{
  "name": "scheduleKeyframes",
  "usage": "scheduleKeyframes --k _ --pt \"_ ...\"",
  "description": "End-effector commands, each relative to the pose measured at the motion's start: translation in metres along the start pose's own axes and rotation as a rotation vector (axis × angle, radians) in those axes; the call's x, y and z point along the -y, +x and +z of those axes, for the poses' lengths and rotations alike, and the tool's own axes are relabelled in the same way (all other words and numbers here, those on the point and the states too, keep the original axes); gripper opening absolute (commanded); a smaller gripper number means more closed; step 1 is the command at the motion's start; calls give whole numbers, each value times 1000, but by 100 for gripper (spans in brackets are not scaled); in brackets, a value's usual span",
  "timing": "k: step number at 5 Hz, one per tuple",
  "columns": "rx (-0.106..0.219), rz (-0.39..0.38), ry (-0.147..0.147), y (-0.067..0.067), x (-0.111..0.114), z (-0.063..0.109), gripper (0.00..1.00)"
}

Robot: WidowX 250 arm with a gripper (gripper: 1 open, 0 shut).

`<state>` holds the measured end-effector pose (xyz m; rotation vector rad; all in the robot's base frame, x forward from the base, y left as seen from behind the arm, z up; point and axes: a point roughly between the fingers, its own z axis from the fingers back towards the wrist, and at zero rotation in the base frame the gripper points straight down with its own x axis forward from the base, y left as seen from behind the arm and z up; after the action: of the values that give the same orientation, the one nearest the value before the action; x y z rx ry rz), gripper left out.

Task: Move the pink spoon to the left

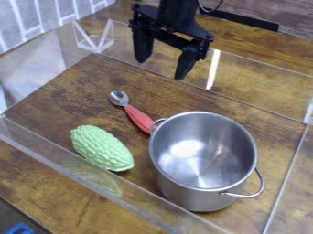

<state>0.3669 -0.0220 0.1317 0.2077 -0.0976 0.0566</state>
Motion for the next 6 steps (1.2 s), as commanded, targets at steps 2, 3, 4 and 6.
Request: scheduleKeyframes --k 2,3,4,6 --pt "84 52 12 15 -17 15 100" --pt "95 54 17 18 -19 12 100" --pt "101 61 22 17 -18 11 100" --pt "107 18 24 28 -13 11 100"
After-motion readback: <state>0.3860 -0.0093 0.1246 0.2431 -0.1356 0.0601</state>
